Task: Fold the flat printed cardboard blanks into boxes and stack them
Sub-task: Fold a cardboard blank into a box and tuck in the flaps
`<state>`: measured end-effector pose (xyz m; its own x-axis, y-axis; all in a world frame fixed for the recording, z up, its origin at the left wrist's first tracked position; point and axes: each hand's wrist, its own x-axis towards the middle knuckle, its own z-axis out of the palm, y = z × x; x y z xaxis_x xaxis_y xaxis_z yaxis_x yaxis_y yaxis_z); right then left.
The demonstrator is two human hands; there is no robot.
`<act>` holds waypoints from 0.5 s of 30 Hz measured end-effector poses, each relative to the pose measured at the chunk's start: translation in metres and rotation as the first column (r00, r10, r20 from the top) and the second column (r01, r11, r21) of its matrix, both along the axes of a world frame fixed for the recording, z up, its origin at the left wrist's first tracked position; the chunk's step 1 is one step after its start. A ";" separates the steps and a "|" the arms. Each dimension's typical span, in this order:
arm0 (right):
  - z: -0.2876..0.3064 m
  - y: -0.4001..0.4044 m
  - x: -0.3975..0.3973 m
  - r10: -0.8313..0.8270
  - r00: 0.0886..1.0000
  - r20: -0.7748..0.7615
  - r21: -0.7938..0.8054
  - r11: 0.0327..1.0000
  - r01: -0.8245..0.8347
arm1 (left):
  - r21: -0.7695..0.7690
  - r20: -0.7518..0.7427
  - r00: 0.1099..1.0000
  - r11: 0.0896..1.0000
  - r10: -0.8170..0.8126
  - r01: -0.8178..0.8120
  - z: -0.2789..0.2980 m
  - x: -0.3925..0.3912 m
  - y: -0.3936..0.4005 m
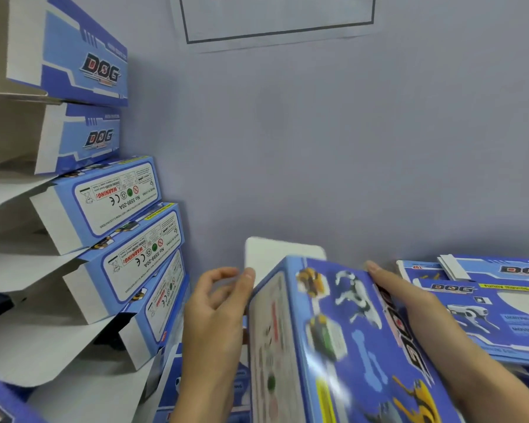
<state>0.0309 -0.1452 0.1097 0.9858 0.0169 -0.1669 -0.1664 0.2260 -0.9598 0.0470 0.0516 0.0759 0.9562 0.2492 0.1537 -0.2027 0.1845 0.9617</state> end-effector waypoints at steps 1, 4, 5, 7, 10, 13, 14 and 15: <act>-0.005 0.002 0.002 0.021 1.000 -0.022 0.024 1.000 -0.020 | -0.042 -0.030 1.000 0.999 -0.007 0.006 0.001 -0.001 0.001; -0.019 -0.001 0.009 0.090 0.992 -0.087 0.105 0.991 -0.081 | -0.075 -0.106 0.993 0.997 -0.044 0.036 0.005 -0.004 0.010; -0.016 0.001 0.010 0.117 0.988 -0.103 0.141 0.985 -0.102 | -0.061 -0.123 0.991 0.997 -0.053 0.046 0.007 -0.005 0.014; -0.013 0.000 0.013 0.152 0.985 -0.083 0.236 0.963 -0.129 | -0.021 -0.139 0.987 0.997 -0.082 0.080 0.010 -0.007 0.018; -0.020 -0.010 0.009 0.060 0.991 0.118 0.056 0.996 -0.067 | 0.023 -0.144 0.959 0.968 -0.245 0.251 0.014 -0.011 0.011; -0.020 -0.013 0.007 0.085 0.980 0.183 -0.238 0.971 -0.039 | 0.030 -0.179 0.930 0.944 -0.320 0.330 0.010 -0.009 0.002; -0.024 -0.015 0.009 0.080 0.979 0.189 -0.314 0.949 -0.017 | 0.005 -0.211 0.926 0.946 -0.314 0.323 0.007 -0.007 0.000; -0.020 -0.011 0.011 0.047 0.986 0.162 -0.344 0.939 0.012 | -0.024 -0.239 0.916 0.946 -0.321 0.325 0.005 -0.007 -0.002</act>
